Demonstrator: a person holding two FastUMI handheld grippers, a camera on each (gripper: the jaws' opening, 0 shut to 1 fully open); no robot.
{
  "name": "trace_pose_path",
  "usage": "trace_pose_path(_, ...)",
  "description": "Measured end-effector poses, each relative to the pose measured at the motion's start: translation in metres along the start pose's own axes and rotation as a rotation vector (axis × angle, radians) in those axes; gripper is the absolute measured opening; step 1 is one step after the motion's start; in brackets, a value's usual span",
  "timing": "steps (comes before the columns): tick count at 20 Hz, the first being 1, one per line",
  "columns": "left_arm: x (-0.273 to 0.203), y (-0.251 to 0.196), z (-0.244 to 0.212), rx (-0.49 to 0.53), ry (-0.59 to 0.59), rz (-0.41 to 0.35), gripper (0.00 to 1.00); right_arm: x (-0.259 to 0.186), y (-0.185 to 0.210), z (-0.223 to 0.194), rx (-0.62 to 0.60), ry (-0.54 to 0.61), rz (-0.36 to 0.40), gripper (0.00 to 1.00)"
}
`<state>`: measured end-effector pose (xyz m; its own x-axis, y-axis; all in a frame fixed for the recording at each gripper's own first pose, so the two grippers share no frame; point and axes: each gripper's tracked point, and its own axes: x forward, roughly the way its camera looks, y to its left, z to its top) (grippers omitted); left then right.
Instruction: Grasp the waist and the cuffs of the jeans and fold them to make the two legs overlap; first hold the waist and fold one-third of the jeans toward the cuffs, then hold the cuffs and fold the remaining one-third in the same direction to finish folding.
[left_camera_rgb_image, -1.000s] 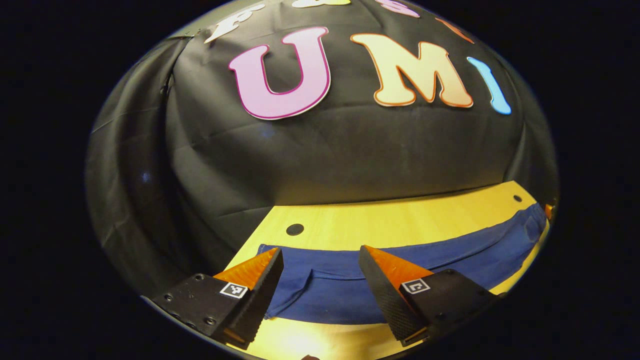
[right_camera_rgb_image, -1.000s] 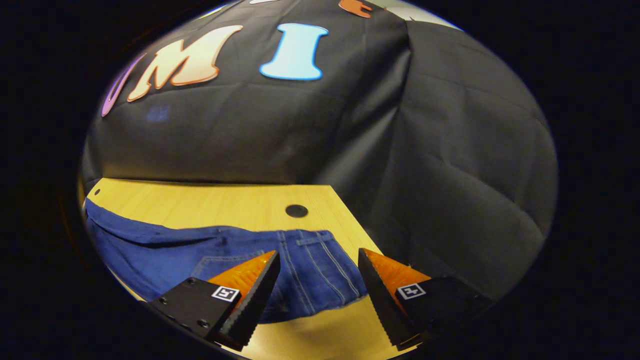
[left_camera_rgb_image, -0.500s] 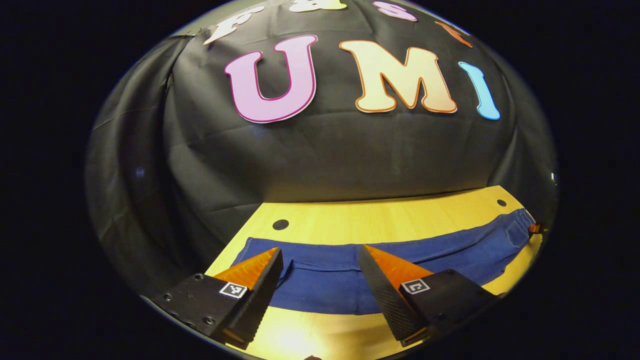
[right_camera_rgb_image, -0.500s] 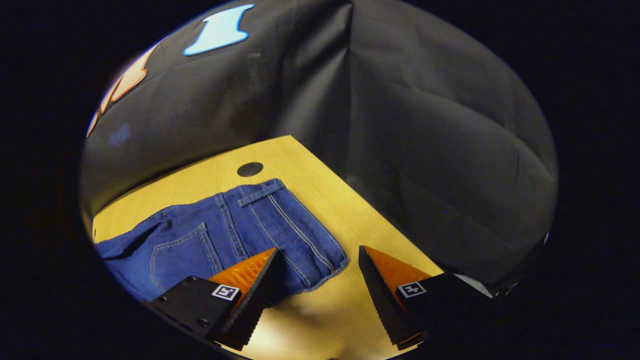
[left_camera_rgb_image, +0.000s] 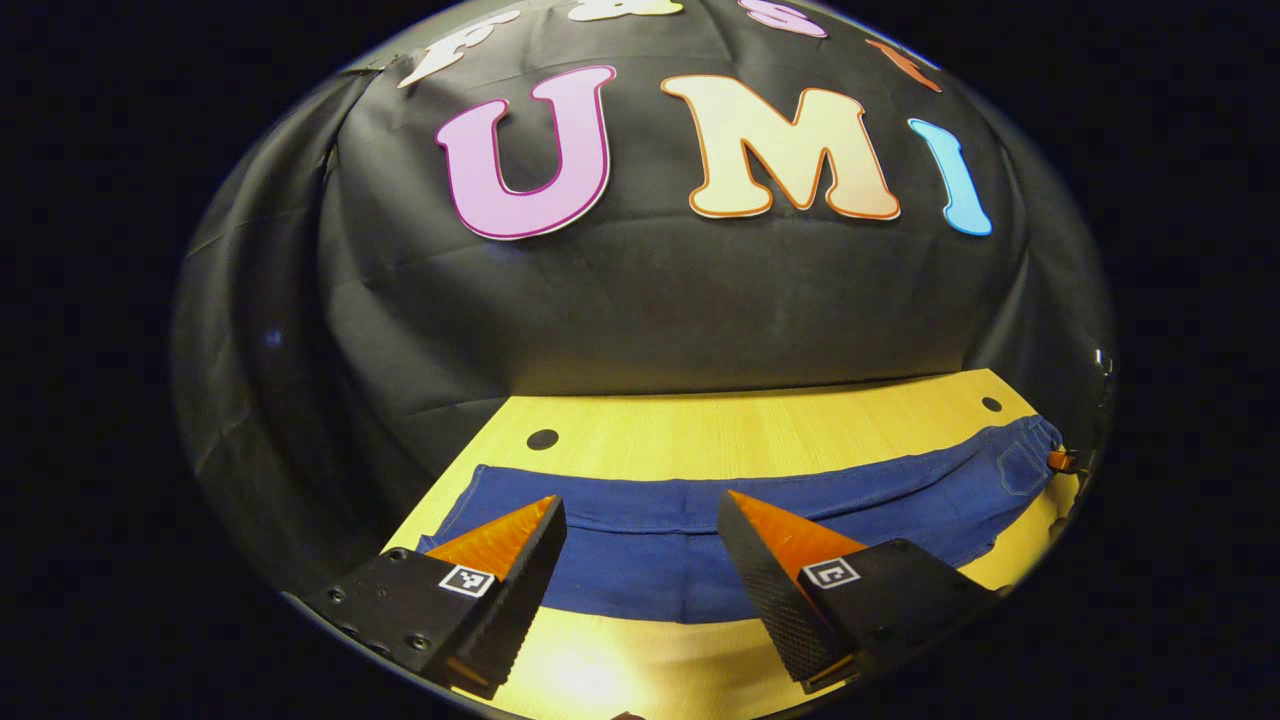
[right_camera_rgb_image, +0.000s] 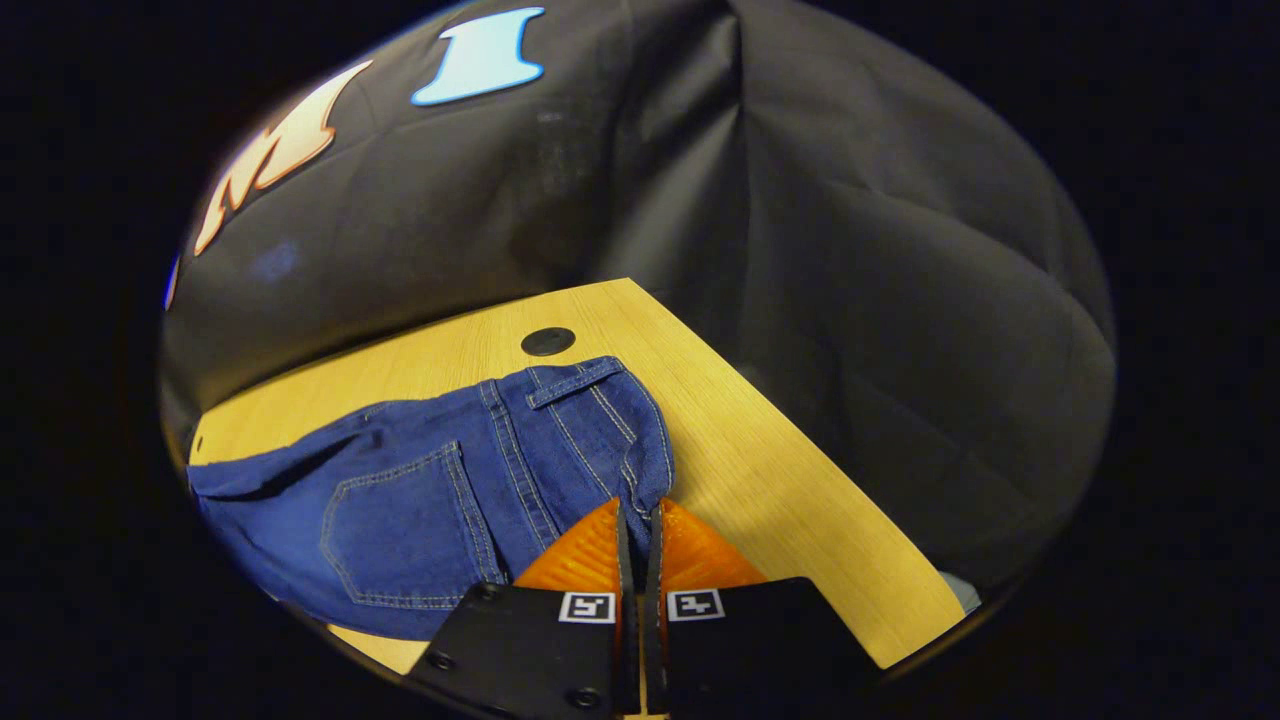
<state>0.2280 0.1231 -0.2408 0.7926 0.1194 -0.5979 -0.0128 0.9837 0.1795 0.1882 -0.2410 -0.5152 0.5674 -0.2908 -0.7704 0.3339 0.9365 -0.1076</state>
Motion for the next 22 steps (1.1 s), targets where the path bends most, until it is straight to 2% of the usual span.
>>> trace_pose_path(3,0.001,-0.001,0.001,-0.006,0.008,0.005,0.95,-0.008,-0.011,0.006,-0.008,-0.01,-0.05,0.05)
trace_pose_path(7,-0.005,-0.003,-0.001,-0.017,0.012,-0.002,0.95,-0.013,-0.004,0.008,-0.048,-0.01,-0.041,0.04)
trace_pose_path(11,-0.009,0.008,0.001,-0.048,-0.001,-0.009,0.95,-0.032,0.006,0.047,-0.085,-0.142,-0.015,0.04)
trace_pose_path(16,-0.011,0.028,0.005,-0.074,-0.032,-0.054,0.95,-0.096,0.037,0.097,-0.098,-0.295,0.068,0.04)
trace_pose_path(22,-0.008,0.069,0.003,-0.077,-0.047,-0.113,0.95,-0.172,0.046,0.104,-0.127,-0.371,0.126,0.04)
